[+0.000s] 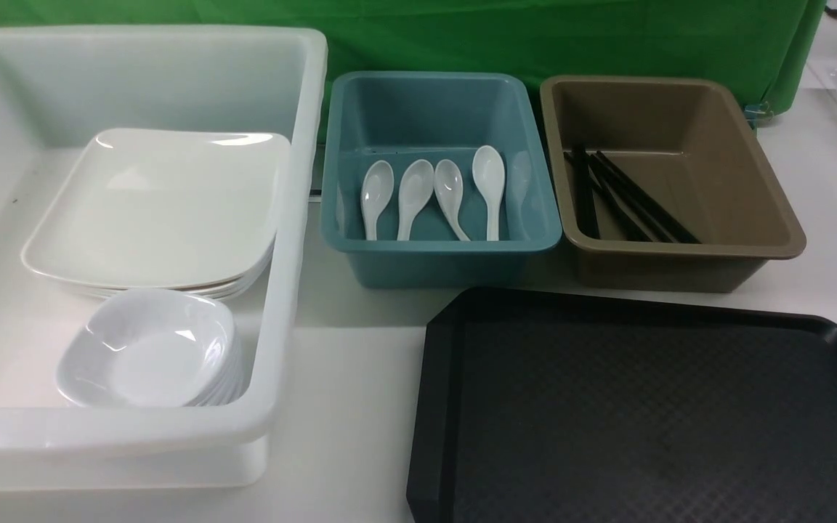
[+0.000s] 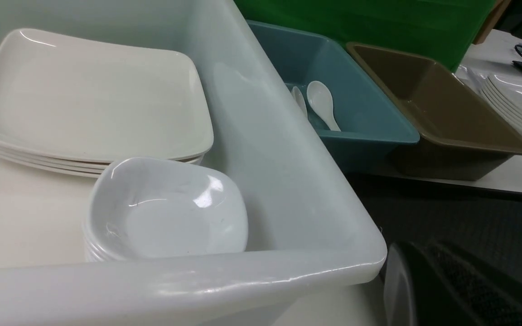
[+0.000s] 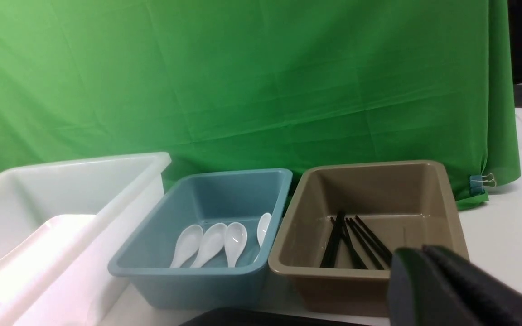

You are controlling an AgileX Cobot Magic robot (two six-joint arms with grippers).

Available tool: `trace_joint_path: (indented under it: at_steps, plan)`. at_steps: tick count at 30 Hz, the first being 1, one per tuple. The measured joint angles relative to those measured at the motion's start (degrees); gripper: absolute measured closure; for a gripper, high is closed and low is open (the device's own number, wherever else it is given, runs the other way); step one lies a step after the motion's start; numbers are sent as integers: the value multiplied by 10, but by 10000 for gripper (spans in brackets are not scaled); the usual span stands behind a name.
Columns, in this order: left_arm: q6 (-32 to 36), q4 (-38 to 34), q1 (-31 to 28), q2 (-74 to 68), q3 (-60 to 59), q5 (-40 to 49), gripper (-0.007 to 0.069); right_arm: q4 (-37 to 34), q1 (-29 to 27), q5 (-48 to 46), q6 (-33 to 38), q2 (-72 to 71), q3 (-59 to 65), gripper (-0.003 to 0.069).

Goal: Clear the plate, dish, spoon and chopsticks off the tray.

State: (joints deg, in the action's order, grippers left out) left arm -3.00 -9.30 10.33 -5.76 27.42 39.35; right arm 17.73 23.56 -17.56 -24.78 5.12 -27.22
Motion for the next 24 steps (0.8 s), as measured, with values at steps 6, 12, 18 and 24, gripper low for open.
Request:
trace_joint_path:
  at_steps: [6,12,18,24]
  plan:
    - [0,0,0,0,0,0,615,0,0,0,0,0,0,622]
    - [10,7,0,1,0,0,615,0,0,0,0,0,0,605]
    - [46,52,-52,25,-24,-61,615,0,0,0,-1,0,0,585]
    - [105,27,-144,57,-175,-304,615,0,0,1,-1,0,0,564]
